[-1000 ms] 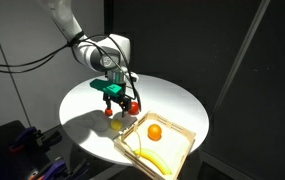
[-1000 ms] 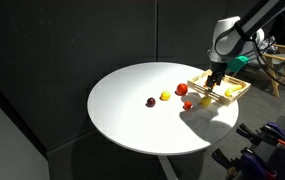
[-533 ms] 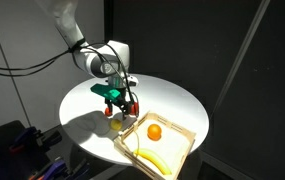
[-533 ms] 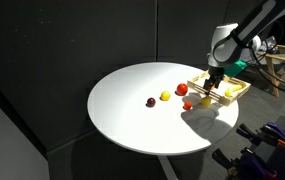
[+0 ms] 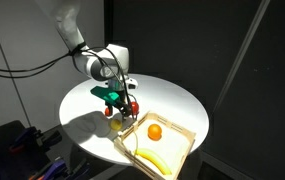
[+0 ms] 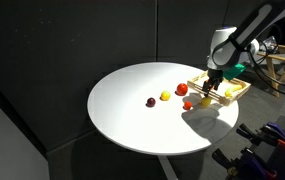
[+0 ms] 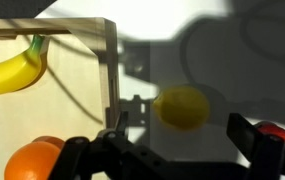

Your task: Put the toy orange and lemon on the tray

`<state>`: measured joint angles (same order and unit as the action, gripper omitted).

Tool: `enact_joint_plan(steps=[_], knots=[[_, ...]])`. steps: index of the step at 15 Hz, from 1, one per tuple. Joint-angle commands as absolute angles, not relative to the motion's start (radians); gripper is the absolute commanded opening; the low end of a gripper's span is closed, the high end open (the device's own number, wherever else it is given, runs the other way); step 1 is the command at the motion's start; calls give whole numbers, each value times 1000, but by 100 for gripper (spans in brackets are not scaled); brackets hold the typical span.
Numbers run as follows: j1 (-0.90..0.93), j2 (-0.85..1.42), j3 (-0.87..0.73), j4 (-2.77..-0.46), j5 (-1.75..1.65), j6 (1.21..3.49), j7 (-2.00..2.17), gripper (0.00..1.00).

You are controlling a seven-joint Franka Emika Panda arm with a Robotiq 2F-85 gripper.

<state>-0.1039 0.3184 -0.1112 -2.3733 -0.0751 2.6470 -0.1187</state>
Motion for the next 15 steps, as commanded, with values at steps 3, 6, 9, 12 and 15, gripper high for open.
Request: enact_joint_plan(steps=[3, 6, 9, 12, 15], knots=[[-100, 320, -109, -2363, -76, 2652, -80, 100], [-102, 324, -108, -2361, -78, 2650, -85, 100], [-103, 330, -108, -2362, -78, 2655, -88, 100], [-106, 338, -104, -2360, -73, 2659, -97, 100], [-109, 349, -99, -2356, -71, 2662, -105, 100]])
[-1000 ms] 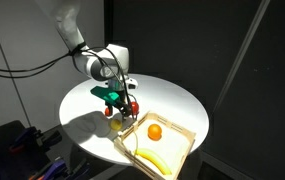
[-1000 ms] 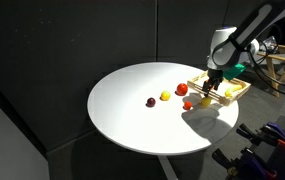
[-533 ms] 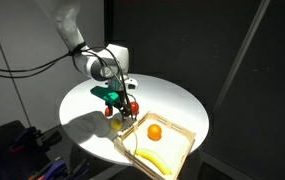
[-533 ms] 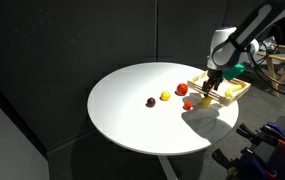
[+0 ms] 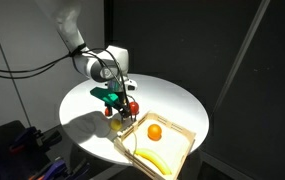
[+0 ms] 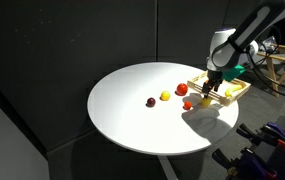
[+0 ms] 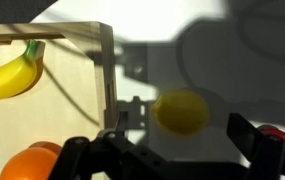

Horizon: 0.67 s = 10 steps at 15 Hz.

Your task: Put the toy orange and lemon on the tray

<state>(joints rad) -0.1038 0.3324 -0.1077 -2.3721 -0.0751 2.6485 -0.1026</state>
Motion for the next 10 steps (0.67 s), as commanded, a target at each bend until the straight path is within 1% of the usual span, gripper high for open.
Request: enact_joint_plan(steps=[1, 10], knots=[[-111, 353, -97, -2354, -69, 2664, -108, 100], [-119, 398, -87, -2336, -67, 2711, -126, 100]])
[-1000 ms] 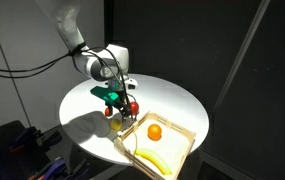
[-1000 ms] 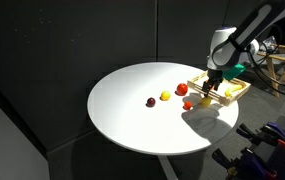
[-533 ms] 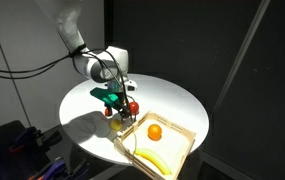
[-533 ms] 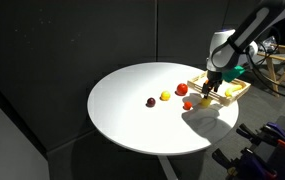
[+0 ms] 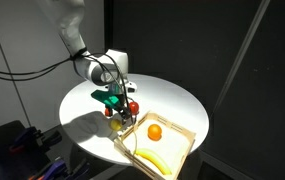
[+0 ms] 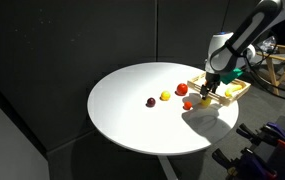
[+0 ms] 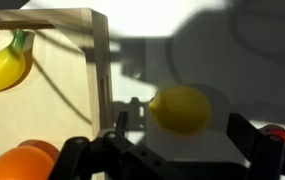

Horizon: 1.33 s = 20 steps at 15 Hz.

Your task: Put the toy orange and lemon on the tray

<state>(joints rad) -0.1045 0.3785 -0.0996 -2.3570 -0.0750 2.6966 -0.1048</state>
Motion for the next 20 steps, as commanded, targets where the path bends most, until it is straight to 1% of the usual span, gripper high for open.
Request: enact_joint_plan(steps=[1, 20], knots=[[-119, 402, -86, -2334, -67, 2713, -126, 100], [-125, 454, -88, -2311, -72, 2726, -126, 100]])
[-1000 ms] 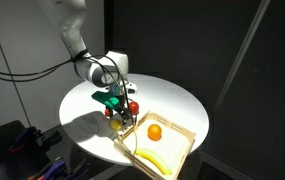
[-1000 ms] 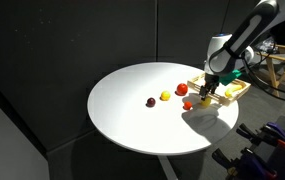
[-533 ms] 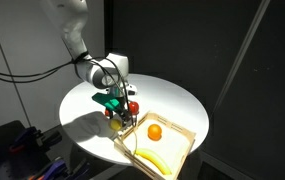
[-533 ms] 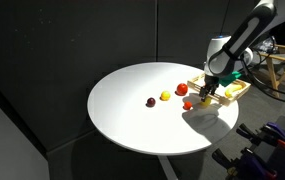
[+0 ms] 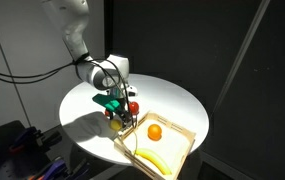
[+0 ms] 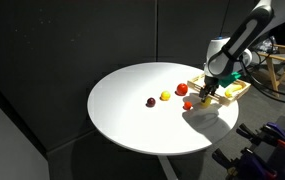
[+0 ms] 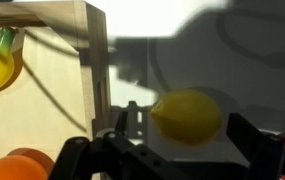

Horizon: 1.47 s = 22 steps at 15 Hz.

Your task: Put the toy orange and lemon on the tray

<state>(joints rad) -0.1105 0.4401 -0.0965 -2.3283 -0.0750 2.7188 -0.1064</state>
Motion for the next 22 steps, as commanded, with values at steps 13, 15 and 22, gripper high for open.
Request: enact_joint_plan(steps=[13, 15, 22], knots=[[-123, 466, -89, -2300, -75, 2723, -124, 45], [-123, 463, -89, -2297, -75, 2722, -124, 41], [-111, 425, -93, -2313, -82, 2696, -116, 41]])
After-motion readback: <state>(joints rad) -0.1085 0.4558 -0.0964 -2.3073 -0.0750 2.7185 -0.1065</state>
